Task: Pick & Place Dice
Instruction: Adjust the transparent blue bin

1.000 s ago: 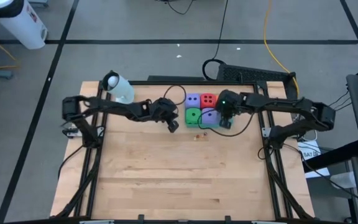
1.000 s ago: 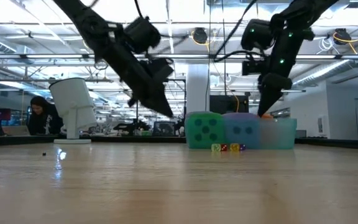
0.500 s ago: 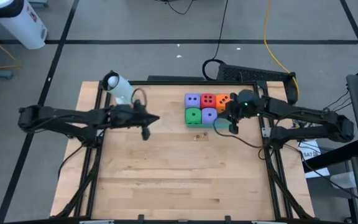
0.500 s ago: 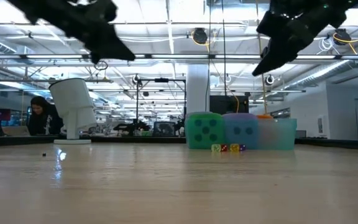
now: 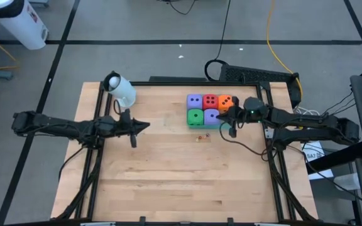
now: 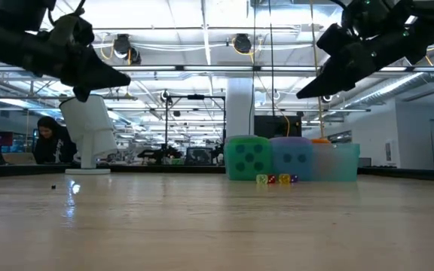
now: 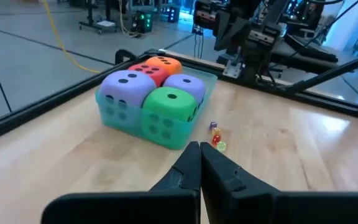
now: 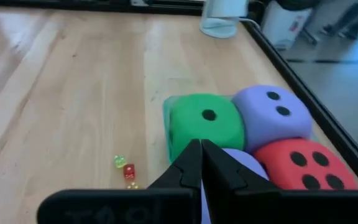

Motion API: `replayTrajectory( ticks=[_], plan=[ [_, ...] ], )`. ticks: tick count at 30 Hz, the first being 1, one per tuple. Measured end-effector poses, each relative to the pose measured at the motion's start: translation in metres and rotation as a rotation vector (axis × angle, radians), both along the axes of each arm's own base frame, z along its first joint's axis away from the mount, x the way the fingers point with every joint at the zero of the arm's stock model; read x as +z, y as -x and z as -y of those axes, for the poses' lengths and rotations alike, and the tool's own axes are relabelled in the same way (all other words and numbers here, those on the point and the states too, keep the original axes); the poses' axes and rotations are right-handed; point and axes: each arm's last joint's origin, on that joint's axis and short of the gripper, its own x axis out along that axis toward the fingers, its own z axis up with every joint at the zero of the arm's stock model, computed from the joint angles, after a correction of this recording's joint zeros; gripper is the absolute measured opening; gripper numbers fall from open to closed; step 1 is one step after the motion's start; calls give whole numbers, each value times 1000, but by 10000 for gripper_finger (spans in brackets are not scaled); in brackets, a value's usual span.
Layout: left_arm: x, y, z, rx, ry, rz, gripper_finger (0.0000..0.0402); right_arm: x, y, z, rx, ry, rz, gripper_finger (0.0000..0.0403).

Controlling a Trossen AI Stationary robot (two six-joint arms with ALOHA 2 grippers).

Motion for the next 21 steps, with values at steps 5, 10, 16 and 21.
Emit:
replayTrajectory(
  ticks=[5, 10, 16, 21],
  plan=[
    [-2, 1, 0, -3, 8, 3, 3, 0, -2, -6, 10, -63, 7, 0],
    [-4, 0, 1, -25, 27, -7, 5, -5, -11, -29, 97, -147, -18, 0],
    [-4, 0, 1, -22, 27, -7, 19, -25, -16, -71, 262, -206, -185, 0],
    [-3, 0, 1, -22, 28, 1, 20, -42, -14, -81, 29, -163, -322, 0]
  ],
)
